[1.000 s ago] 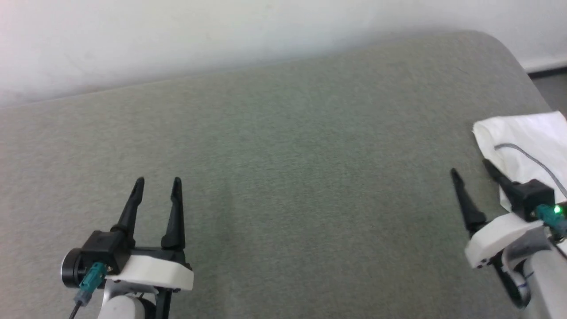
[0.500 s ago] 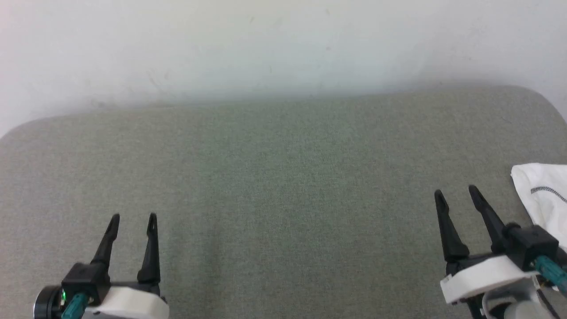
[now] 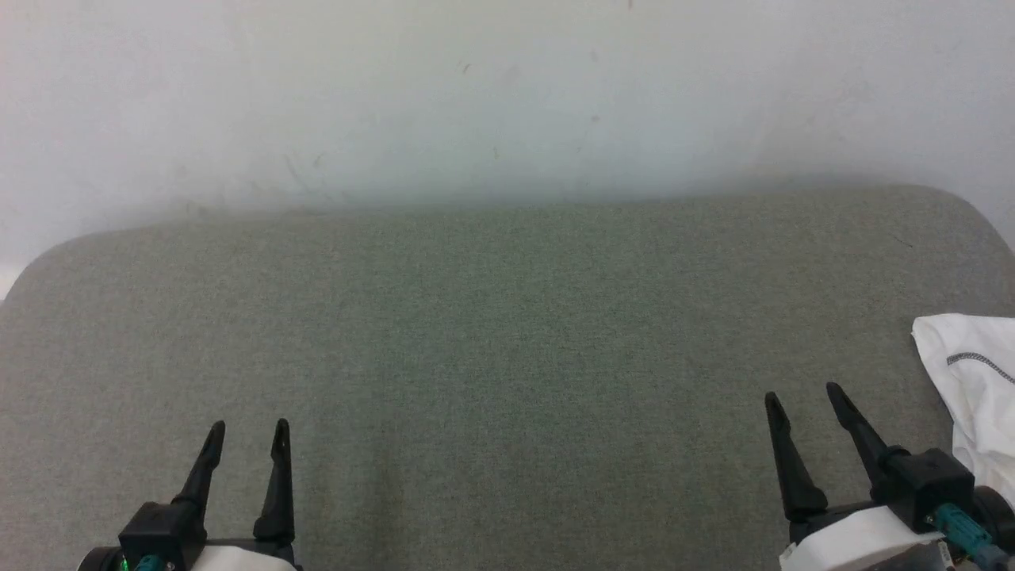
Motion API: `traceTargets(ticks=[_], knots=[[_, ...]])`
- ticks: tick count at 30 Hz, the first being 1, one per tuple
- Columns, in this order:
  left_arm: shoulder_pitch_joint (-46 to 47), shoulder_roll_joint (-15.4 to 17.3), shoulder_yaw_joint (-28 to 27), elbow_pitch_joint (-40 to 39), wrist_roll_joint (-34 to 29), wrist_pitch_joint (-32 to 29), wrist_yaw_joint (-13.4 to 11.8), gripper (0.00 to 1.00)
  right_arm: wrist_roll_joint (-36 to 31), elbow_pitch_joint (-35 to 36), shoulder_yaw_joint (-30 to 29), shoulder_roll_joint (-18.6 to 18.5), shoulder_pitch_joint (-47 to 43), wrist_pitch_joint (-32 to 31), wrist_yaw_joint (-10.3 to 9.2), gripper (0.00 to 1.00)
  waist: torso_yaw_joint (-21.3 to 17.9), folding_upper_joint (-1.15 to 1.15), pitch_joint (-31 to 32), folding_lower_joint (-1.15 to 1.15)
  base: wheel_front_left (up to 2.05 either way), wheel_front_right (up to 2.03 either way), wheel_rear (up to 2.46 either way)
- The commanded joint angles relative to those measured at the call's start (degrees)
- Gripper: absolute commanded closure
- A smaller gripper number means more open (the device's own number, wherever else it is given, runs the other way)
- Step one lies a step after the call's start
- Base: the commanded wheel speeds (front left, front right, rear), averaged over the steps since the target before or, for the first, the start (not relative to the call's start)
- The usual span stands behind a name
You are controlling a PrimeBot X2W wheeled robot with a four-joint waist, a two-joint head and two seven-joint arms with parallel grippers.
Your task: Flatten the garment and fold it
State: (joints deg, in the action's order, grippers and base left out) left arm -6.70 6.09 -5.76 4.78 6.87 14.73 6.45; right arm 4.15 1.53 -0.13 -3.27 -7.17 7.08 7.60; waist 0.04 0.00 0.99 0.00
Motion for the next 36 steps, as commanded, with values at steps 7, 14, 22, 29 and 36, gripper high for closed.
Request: traceTargets(ticks=[7, 14, 22, 29, 36], knots=[[0.01, -0.18, -0.01, 0.29, 0.01, -0.08, 0.04, 1.00, -0.09, -0.04, 0.24, 0.04, -0.28, -0.03, 0.00, 1.00, -0.27, 0.00, 0.22, 0.00, 0.00, 0.00, 0.00], [0.38, -0.35, 0.32, 0.01, -0.38, -0.90, -0.32, 1.00, -0.32, -0.13, 0.24, 0.06, 0.14, -0.42, -0.01, 1.00, -0.26, 0.00, 0.15, 0.00, 0.00, 0.00, 0.00], [0.81, -0.54, 0.68, -0.32, -0.82, -1.84, -0.74, 1.00, -0.58, -0.22, 0.23, 0.08, 0.62, -0.87, -0.01, 1.00, -0.25, 0.00, 0.07, 0.00, 0.00, 0.00, 0.00], [1.19, -0.71, 1.01, -0.60, -1.20, -2.66, -1.10, 1.00, -0.80, -0.31, 0.22, 0.10, 1.03, -1.27, -0.02, 1.00, -0.23, 0.00, 0.00, 0.00, 0.00, 0.00, 0.00], [1.56, -0.88, 1.33, -0.88, -1.59, -3.48, -1.47, 1.00, -1.03, -0.39, 0.21, 0.12, 1.45, -1.66, -0.03, 1.00, -0.22, 0.00, -0.06, 0.00, 0.00, 0.00, 0.00]])
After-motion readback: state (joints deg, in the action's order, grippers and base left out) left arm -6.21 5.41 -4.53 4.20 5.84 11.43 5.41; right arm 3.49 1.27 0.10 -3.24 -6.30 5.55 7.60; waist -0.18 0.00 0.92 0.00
